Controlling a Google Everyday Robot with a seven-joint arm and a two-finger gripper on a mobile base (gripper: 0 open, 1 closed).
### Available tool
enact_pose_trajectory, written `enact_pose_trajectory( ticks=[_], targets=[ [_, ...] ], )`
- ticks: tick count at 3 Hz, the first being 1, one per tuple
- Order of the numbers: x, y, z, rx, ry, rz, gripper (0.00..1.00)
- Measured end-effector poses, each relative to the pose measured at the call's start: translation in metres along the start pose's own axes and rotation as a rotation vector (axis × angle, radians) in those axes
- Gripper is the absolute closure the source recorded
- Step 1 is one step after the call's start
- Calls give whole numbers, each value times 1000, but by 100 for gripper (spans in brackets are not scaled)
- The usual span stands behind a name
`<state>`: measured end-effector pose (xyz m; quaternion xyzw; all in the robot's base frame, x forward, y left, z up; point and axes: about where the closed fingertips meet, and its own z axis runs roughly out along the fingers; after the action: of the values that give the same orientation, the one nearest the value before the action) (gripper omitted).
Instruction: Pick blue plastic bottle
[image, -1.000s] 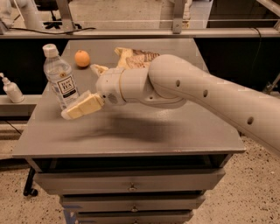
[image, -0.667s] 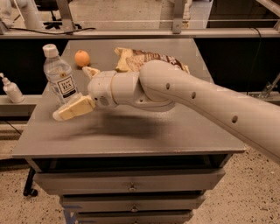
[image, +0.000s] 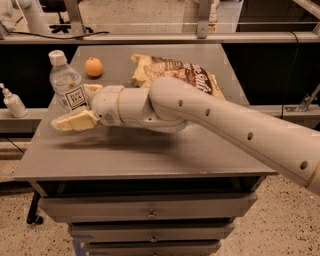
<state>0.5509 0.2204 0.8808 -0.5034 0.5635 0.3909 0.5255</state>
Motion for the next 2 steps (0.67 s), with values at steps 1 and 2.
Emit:
enact_pose_trajectory(
  ticks=[1, 2],
  targets=[
    [-3, 1, 0, 8, -21, -4, 50],
    [-12, 3, -5, 23, -37, -17, 74]
  ],
)
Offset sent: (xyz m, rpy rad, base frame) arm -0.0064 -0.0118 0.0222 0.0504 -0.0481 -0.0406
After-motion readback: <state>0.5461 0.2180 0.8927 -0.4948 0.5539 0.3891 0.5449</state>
